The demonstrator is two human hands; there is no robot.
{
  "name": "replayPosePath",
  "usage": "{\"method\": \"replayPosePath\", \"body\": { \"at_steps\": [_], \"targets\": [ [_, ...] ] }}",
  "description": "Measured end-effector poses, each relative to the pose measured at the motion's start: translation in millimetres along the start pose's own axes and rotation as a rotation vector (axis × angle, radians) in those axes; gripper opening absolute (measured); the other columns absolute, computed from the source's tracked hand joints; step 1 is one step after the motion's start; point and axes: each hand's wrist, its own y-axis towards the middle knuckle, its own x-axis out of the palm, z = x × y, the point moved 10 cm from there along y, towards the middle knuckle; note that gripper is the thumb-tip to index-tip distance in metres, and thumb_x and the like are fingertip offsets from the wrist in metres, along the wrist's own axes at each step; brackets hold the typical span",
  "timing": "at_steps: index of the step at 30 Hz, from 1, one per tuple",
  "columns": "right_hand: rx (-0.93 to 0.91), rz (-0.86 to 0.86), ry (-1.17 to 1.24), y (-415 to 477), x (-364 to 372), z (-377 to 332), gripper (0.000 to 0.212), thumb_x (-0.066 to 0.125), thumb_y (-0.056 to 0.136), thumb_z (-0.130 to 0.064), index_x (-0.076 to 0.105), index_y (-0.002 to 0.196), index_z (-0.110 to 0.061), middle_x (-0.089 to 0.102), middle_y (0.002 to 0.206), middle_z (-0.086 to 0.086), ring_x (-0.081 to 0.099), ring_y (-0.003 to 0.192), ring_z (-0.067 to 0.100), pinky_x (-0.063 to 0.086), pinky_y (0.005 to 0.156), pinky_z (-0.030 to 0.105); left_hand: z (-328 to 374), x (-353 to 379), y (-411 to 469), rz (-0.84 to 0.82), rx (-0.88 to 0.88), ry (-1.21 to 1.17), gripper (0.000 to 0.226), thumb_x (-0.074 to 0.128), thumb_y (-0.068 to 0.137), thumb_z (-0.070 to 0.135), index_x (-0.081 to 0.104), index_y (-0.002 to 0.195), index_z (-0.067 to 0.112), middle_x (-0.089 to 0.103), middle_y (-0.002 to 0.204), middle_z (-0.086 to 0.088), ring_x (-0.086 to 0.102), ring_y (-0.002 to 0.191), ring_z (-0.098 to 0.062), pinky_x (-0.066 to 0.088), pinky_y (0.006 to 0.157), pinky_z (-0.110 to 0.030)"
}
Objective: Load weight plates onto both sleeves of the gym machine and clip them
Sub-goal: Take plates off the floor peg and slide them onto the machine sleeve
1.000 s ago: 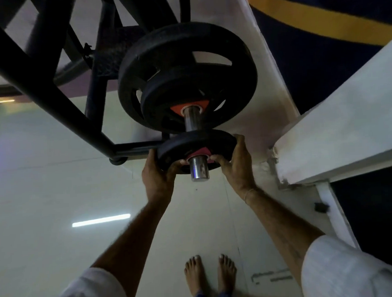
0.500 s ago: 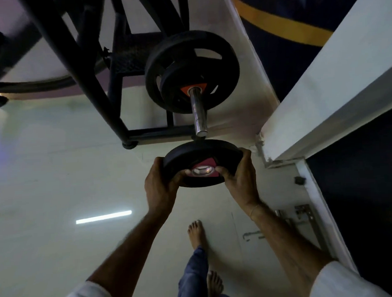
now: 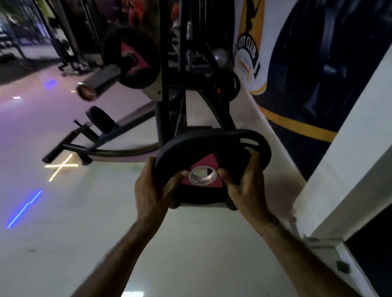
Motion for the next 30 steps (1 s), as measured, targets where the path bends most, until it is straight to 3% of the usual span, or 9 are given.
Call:
{"method": "replayPosePath", "body": {
  "at_steps": [2,5,7,10,17,20,24,27,30],
  "targets": [
    [-0.044,-0.006,-0.002,7,31,-31,0.075,0.068,0.085,-0.055,0.032,0.145,-0.028,0.053,0.135,-0.007,0.053,0.121,-0.007,0.049,0.095,0.013,1,-42,18,0.048,0.038,0.008,0.062,0.071,0.076,0.063,0.056,0.121,0.022,0.066,0.110,0.014,0.063,0.100,0.001,0.061,0.078,-0.032],
    [-0.073,0.005,-0.004,21,82,-70,0.086,0.058,0.082,-0.073,0.030,0.147,-0.024,0.054,0.137,-0.002,0.056,0.121,-0.001,0.050,0.094,0.013,2,-102,51,0.086,0.089,0.013,0.057,0.071,0.077,0.060,0.053,0.120,0.027,0.062,0.108,0.021,0.061,0.100,0.007,0.059,0.077,-0.028],
    [-0.085,0.017,0.030,33,114,-96,0.085,0.062,0.082,-0.068,0.033,0.144,-0.019,0.053,0.131,-0.005,0.053,0.115,-0.013,0.047,0.087,0.005,-2,-137,74,0.103,0.119,0.025,0.060,0.073,0.078,0.055,0.055,0.124,0.021,0.064,0.109,0.016,0.063,0.100,0.002,0.058,0.076,-0.025],
    [-0.097,0.051,0.031,49,158,-125,0.075,0.073,0.084,-0.043,0.037,0.142,-0.011,0.050,0.119,-0.014,0.048,0.106,-0.027,0.044,0.080,-0.001,-10,-182,108,0.119,0.151,0.054,0.063,0.074,0.075,0.052,0.057,0.122,0.013,0.068,0.105,0.003,0.064,0.091,-0.006,0.053,0.068,-0.017],
    [-0.142,0.122,-0.011,79,219,-167,0.076,0.072,0.081,-0.038,0.042,0.139,0.000,0.050,0.119,-0.004,0.046,0.106,-0.030,0.041,0.079,-0.004,-32,-228,176,0.089,0.159,0.032,0.056,0.073,0.075,0.056,0.057,0.112,0.017,0.061,0.092,0.017,0.060,0.084,0.005,0.046,0.062,-0.012],
    [-0.142,0.132,-0.031,98,229,-172,0.077,0.074,0.082,-0.038,0.041,0.140,0.001,0.054,0.124,0.004,0.049,0.105,-0.023,0.040,0.079,-0.004,-38,-229,201,0.066,0.161,0.018,0.056,0.074,0.078,0.056,0.056,0.116,0.019,0.060,0.096,0.020,0.060,0.089,0.006,0.053,0.068,-0.019],
    [-0.122,0.124,-0.058,117,237,-163,0.078,0.076,0.085,-0.041,0.035,0.144,-0.011,0.048,0.132,-0.002,0.052,0.114,-0.006,0.043,0.086,0.000,-48,-222,223,0.018,0.157,-0.010,0.053,0.074,0.079,0.056,0.054,0.117,0.024,0.064,0.103,0.011,0.064,0.094,-0.001,0.060,0.074,-0.028],
    [-0.128,0.137,-0.062,124,241,-157,0.079,0.074,0.084,-0.051,0.034,0.144,-0.020,0.050,0.138,0.003,0.053,0.124,0.011,0.049,0.096,0.017,-50,-217,232,0.001,0.155,-0.027,0.057,0.073,0.078,0.057,0.055,0.118,0.021,0.065,0.103,0.009,0.064,0.095,0.000,0.058,0.071,-0.020],
    [-0.111,0.128,-0.074,128,245,-151,0.078,0.076,0.085,-0.045,0.034,0.144,-0.015,0.050,0.139,0.007,0.053,0.125,0.014,0.050,0.096,0.020,-56,-210,238,-0.031,0.147,-0.049,0.055,0.073,0.079,0.053,0.055,0.120,0.020,0.062,0.101,0.017,0.062,0.095,0.006,0.056,0.068,-0.012]
  ]
}}
